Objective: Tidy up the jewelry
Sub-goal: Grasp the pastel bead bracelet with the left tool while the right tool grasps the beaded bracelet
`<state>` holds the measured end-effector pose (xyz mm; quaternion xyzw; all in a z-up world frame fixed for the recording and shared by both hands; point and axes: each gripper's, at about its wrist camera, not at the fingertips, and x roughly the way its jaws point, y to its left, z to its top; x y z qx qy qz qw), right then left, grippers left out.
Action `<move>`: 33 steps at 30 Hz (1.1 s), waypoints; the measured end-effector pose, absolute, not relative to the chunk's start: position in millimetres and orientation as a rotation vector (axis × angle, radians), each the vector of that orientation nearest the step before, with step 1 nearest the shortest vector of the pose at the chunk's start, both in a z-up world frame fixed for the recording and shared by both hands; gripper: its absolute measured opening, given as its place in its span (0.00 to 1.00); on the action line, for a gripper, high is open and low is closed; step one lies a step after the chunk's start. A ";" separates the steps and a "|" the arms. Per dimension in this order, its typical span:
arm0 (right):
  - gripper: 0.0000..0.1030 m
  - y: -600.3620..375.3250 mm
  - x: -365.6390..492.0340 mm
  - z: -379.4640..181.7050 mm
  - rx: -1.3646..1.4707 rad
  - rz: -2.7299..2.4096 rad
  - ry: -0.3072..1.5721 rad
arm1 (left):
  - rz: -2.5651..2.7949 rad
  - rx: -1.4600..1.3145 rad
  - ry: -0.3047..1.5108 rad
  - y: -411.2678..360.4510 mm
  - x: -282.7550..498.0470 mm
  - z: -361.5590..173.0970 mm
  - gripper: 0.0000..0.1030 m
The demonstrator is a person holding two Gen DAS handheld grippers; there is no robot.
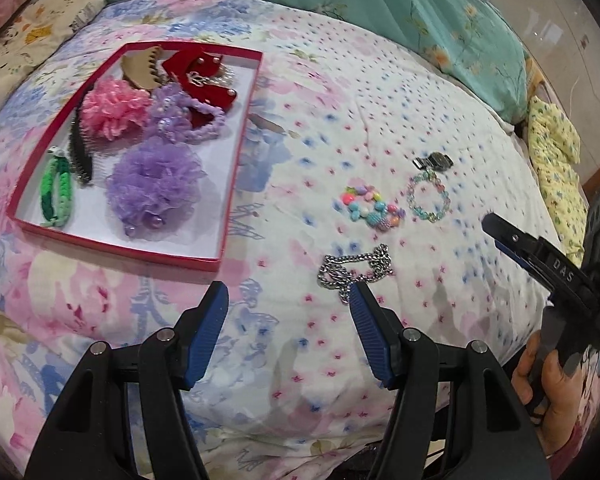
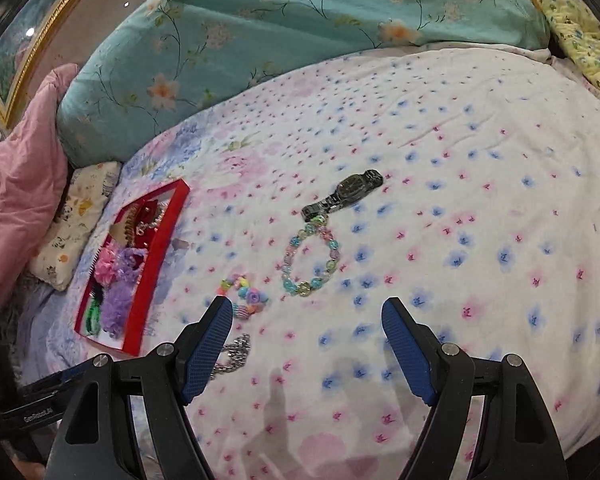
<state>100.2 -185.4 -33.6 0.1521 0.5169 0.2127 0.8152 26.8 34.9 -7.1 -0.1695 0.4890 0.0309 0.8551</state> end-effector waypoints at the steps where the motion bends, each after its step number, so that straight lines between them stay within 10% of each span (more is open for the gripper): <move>1: 0.77 -183.0 101.4 -35.0 0.320 0.457 1.105 | 0.060 -0.349 1.032 32.7 29.2 -8.9 0.61; 9: 0.54 -165.3 135.6 -57.1 0.246 0.443 1.142 | 0.003 -0.299 1.054 15.2 56.6 -19.6 0.61; 19: 0.50 -139.0 168.5 -79.1 0.089 0.437 1.148 | -0.049 -0.273 1.093 4.1 101.9 -39.9 0.65; 26: 0.09 -142.1 173.4 -81.1 0.031 0.402 1.124 | -0.085 -0.260 1.114 -9.1 128.5 -49.1 0.65; 33: 0.07 -166.8 170.0 -66.2 0.225 0.462 1.116 | -0.131 -0.243 1.126 -32.2 148.8 -53.7 0.73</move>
